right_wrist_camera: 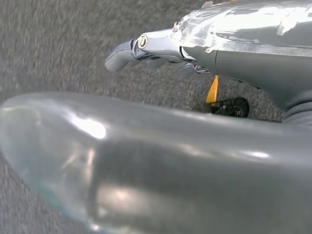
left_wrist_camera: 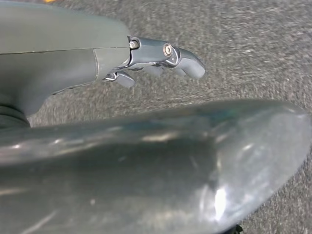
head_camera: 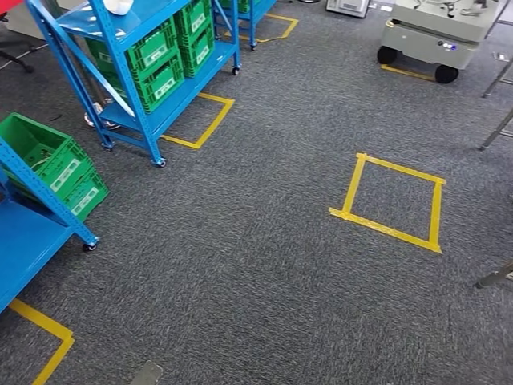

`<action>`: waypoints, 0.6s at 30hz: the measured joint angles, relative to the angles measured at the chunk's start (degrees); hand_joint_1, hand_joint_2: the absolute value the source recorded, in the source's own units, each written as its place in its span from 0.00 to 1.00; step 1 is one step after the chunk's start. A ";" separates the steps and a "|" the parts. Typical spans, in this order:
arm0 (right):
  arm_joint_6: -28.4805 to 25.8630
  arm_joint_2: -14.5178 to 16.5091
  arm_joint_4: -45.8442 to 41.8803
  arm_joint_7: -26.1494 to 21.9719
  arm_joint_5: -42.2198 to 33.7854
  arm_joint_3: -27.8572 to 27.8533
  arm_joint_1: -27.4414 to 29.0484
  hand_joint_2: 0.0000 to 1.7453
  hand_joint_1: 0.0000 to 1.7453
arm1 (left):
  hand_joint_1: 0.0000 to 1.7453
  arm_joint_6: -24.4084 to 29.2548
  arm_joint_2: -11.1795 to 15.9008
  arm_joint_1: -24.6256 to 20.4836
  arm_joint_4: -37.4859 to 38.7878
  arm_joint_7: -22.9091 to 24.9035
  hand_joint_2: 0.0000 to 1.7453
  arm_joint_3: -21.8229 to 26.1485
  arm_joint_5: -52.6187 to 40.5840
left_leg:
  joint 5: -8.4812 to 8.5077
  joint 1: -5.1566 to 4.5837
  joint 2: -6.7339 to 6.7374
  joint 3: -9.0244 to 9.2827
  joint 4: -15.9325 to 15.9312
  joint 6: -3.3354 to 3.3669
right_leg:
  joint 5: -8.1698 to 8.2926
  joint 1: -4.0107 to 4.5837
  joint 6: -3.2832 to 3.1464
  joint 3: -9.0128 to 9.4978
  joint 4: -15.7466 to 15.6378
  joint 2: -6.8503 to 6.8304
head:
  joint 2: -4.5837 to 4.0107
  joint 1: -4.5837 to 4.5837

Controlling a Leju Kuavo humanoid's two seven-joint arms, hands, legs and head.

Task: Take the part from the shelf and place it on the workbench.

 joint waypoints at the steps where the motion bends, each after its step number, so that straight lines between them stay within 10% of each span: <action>1: -0.01 0.00 0.01 -0.01 -0.01 -0.01 -0.03 0.00 0.00 | 0.00 0.03 -0.09 0.04 0.00 -0.03 0.00 0.01 -0.01 | 0.08 0.03 -0.61 -0.10 -0.01 -0.19 | 0.48 0.18 -0.07 0.54 -1.29 0.57 | 0.00 0.02; 4: -0.01 0.02 -0.01 -0.07 -0.02 -0.02 -0.28 0.00 0.00 | 0.00 0.05 -0.11 0.41 0.00 -0.07 0.00 0.01 -0.01 | 0.25 0.02 -1.33 -0.62 -0.06 -1.03 | 1.20 0.16 -0.29 1.04 -2.21 -1.16 | 0.00 0.02; 8: -0.02 0.04 0.08 -0.16 -0.15 -0.10 -0.18 0.00 0.00 | 0.00 0.09 -0.04 0.28 0.00 -0.13 0.00 0.01 -0.02 | -5.77 -0.26 4.79 -5.23 9.20 -2.13 | 2.04 -0.21 -0.96 1.22 -3.39 -4.42 | 0.00 -0.85; 11: -0.01 0.04 0.38 -0.19 -0.50 -0.25 -0.48 0.00 0.00 | 0.00 0.20 -0.02 0.27 0.00 -0.26 0.00 0.01 -0.02 | -6.81 0.20 5.94 -7.56 14.56 -3.04 | 1.87 -0.38 -0.83 1.13 -3.33 -7.07 | 0.00 -0.92; 14: 0.03 0.04 0.80 -0.26 -0.71 -0.44 -0.95 0.00 0.00 | 0.00 0.30 -0.02 0.33 -0.09 -0.33 0.00 0.01 -0.02 | -1.70 0.75 8.94 -2.49 5.46 -4.17 | 1.18 -0.62 0.12 1.22 -2.65 -9.24 | 0.00 -1.02; 16: 0.05 0.03 1.03 -0.35 -0.80 -0.61 -1.06 0.00 0.00 | 0.00 0.34 -0.16 0.05 -0.21 -0.39 0.00 0.01 -0.02 | -0.52 0.80 11.01 -0.16 0.96 -3.71 | 0.38 -0.36 0.91 0.98 -1.84 -10.51 | 0.01 -1.10; 18: 0.10 0.02 1.19 -0.44 -0.86 -0.70 -1.24 0.00 0.00 | 0.00 0.38 -0.18 0.00 -0.27 -0.46 0.00 0.01 -0.02 | -0.78 0.63 10.27 -0.04 0.40 -2.41 | -0.13 -0.27 1.30 1.26 -1.66 -11.76 | 0.01 -0.79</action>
